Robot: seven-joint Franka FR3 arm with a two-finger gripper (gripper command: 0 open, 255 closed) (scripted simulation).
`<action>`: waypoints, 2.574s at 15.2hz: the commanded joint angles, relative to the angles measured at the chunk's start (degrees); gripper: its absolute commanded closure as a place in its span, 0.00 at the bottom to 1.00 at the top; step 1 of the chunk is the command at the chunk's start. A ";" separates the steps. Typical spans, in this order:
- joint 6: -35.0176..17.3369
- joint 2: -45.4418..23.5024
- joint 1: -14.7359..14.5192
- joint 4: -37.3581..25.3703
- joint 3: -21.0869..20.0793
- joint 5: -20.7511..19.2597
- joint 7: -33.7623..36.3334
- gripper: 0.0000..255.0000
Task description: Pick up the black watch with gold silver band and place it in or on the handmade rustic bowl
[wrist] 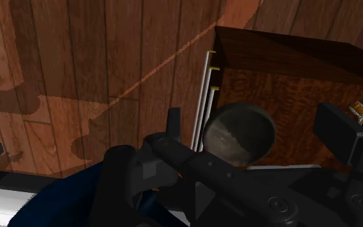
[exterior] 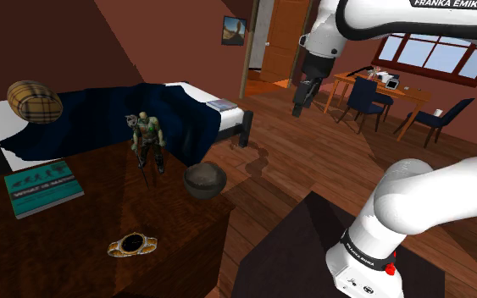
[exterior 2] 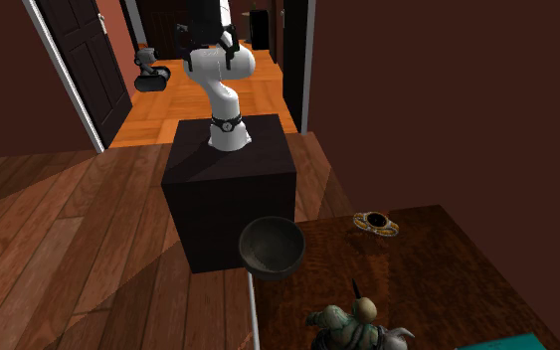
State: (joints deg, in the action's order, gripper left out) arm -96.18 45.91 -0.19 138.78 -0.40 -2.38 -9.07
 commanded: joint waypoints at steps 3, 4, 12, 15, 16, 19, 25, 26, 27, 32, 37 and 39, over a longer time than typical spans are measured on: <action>-3.27 -2.70 -1.06 0.73 -0.89 0.65 -0.09 0.00; -4.90 -4.13 -1.58 1.01 -1.35 0.96 -0.14 0.00; -17.29 -17.13 -5.42 0.97 -5.17 2.82 -0.61 0.00; -21.50 -22.56 -6.67 -0.05 -6.68 3.12 -0.73 0.00; -22.84 -24.41 -7.06 -0.50 -7.19 3.15 -0.75 0.00; -26.59 -30.08 -8.15 -2.19 -8.74 3.01 -0.72 0.00; -32.89 -41.73 -10.19 -7.01 -11.74 1.42 -0.12 0.00; -33.77 -43.69 -10.55 -7.99 -12.19 0.97 0.06 0.00; -34.59 -45.67 -10.92 -9.01 -12.61 0.47 0.27 0.00; -37.89 -55.54 -13.15 -14.86 -14.28 -2.64 1.49 0.00; -39.86 -65.35 -16.13 -21.85 -15.11 -6.18 2.63 0.00; -40.29 -69.24 -17.52 -24.97 -15.24 -7.54 2.94 0.00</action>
State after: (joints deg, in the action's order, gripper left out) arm -136.50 -21.18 -16.92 115.85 -15.54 -9.18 -6.36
